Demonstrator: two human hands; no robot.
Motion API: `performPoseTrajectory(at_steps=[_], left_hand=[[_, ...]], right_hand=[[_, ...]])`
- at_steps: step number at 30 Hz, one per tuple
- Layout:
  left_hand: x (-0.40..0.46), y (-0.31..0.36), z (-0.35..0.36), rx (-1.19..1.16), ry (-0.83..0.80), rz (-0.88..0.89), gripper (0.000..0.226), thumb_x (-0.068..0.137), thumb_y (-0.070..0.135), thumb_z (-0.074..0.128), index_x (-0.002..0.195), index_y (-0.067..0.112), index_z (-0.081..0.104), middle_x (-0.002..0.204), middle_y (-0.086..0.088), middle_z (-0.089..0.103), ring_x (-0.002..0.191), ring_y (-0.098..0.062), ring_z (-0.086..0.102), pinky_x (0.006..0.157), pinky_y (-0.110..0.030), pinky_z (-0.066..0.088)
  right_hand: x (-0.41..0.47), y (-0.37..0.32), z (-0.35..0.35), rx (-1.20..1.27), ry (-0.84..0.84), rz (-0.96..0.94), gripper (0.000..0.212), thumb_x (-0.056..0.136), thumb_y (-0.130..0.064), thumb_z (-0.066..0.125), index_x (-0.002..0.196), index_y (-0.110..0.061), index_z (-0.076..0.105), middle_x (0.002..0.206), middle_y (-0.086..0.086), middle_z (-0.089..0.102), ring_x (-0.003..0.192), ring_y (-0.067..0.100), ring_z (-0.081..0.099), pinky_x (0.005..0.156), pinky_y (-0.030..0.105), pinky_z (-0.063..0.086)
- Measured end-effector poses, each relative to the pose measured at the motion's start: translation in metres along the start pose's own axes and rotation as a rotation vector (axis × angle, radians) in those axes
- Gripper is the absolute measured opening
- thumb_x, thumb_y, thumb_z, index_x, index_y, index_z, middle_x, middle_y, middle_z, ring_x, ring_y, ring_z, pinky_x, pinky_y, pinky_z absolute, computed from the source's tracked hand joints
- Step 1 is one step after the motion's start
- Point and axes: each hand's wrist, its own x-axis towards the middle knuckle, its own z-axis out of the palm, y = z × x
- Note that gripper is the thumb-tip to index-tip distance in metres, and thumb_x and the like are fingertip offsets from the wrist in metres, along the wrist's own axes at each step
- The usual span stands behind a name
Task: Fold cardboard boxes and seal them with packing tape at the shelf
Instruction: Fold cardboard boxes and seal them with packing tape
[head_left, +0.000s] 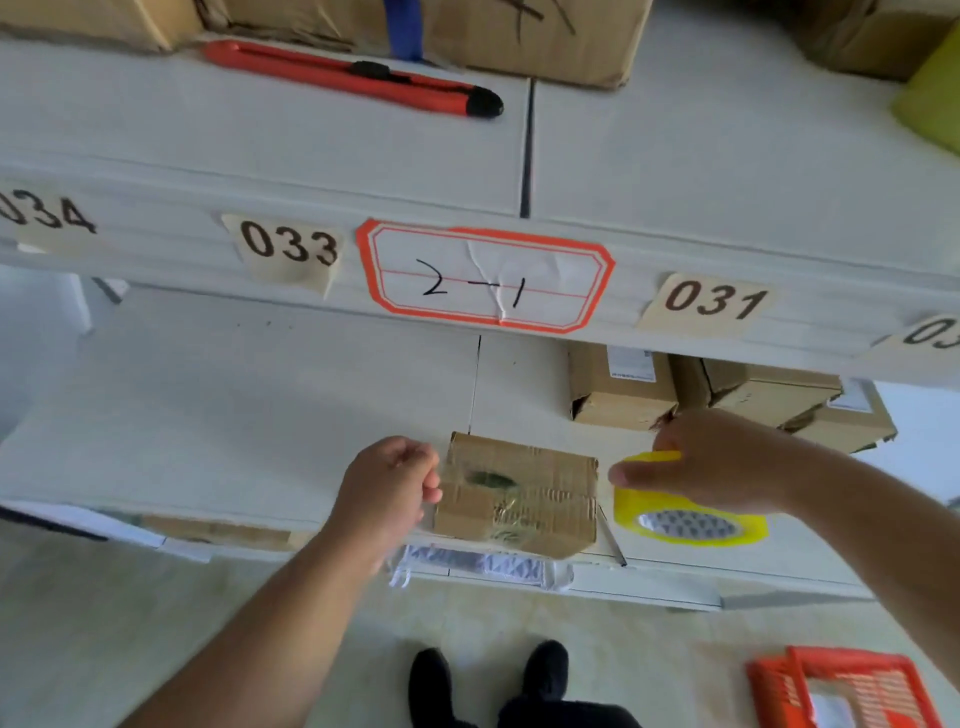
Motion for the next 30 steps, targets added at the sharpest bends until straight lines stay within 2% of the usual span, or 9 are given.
performPoseTrajectory(at_steps=[3, 9, 11, 16, 22, 26, 30], left_hand=[[0.024, -0.009, -0.003, 0.003, 0.001, -0.008, 0.024, 0.100, 0.017, 0.058, 0.078, 0.010, 0.065, 0.064, -0.001, 0.067, 0.068, -0.019, 0.070, 0.060, -0.031, 0.047], [0.054, -0.034, -0.007, -0.019, -0.051, -0.102, 0.017, 0.101, 0.016, 0.059, 0.088, 0.010, 0.067, 0.069, -0.002, 0.069, 0.074, -0.019, 0.070, 0.061, -0.030, 0.051], [0.061, -0.040, -0.006, -0.046, -0.066, -0.135, 0.017, 0.101, 0.018, 0.059, 0.088, 0.011, 0.068, 0.072, -0.002, 0.072, 0.078, -0.020, 0.072, 0.064, -0.033, 0.053], [0.068, -0.047, -0.003, -0.042, -0.058, -0.164, 0.021, 0.101, 0.021, 0.060, 0.086, 0.010, 0.069, 0.078, -0.004, 0.075, 0.080, -0.019, 0.073, 0.066, -0.034, 0.057], [0.072, -0.045, 0.000, -0.011, -0.056, -0.174, 0.021, 0.103, 0.023, 0.058, 0.093, 0.008, 0.069, 0.088, -0.005, 0.075, 0.083, -0.018, 0.073, 0.070, -0.034, 0.058], [0.076, -0.048, 0.002, 0.006, -0.057, -0.184, 0.023, 0.103, 0.025, 0.059, 0.093, 0.008, 0.070, 0.093, -0.007, 0.076, 0.090, -0.021, 0.073, 0.073, -0.038, 0.060], [0.079, -0.053, 0.004, 0.011, -0.065, -0.196, 0.026, 0.103, 0.026, 0.059, 0.093, 0.006, 0.069, 0.095, -0.010, 0.076, 0.092, -0.025, 0.075, 0.073, -0.039, 0.060]], right_hand=[[0.004, 0.003, 0.007, -0.159, -0.019, 0.058, 0.081, 0.075, -0.098, 0.038, 0.077, -0.021, 0.065, 0.084, -0.008, 0.061, 0.078, 0.007, 0.056, 0.066, 0.032, 0.042], [0.027, 0.011, 0.019, -0.128, -0.036, 0.086, 0.085, 0.076, -0.097, 0.030, 0.072, -0.020, 0.066, 0.081, -0.005, 0.063, 0.075, 0.008, 0.056, 0.067, 0.033, 0.044], [0.036, 0.010, 0.025, -0.193, -0.018, 0.079, 0.080, 0.083, -0.093, 0.031, 0.074, -0.021, 0.066, 0.082, -0.007, 0.061, 0.075, 0.005, 0.054, 0.066, 0.032, 0.042], [0.049, 0.013, 0.040, -0.201, -0.026, 0.081, 0.078, 0.087, -0.089, 0.036, 0.065, -0.018, 0.061, 0.074, -0.005, 0.060, 0.071, 0.010, 0.057, 0.065, 0.033, 0.044], [0.061, 0.017, 0.054, -0.185, -0.043, 0.113, 0.081, 0.087, -0.088, 0.039, 0.069, -0.014, 0.065, 0.072, -0.002, 0.064, 0.072, 0.013, 0.062, 0.069, 0.033, 0.050], [0.065, 0.020, 0.059, -0.181, -0.053, 0.125, 0.081, 0.087, -0.087, 0.040, 0.074, -0.013, 0.068, 0.074, -0.002, 0.065, 0.074, 0.013, 0.063, 0.067, 0.032, 0.047], [0.069, 0.025, 0.064, -0.171, -0.063, 0.134, 0.079, 0.086, -0.089, 0.040, 0.066, -0.015, 0.062, 0.072, -0.001, 0.065, 0.072, 0.015, 0.064, 0.064, 0.032, 0.045]])
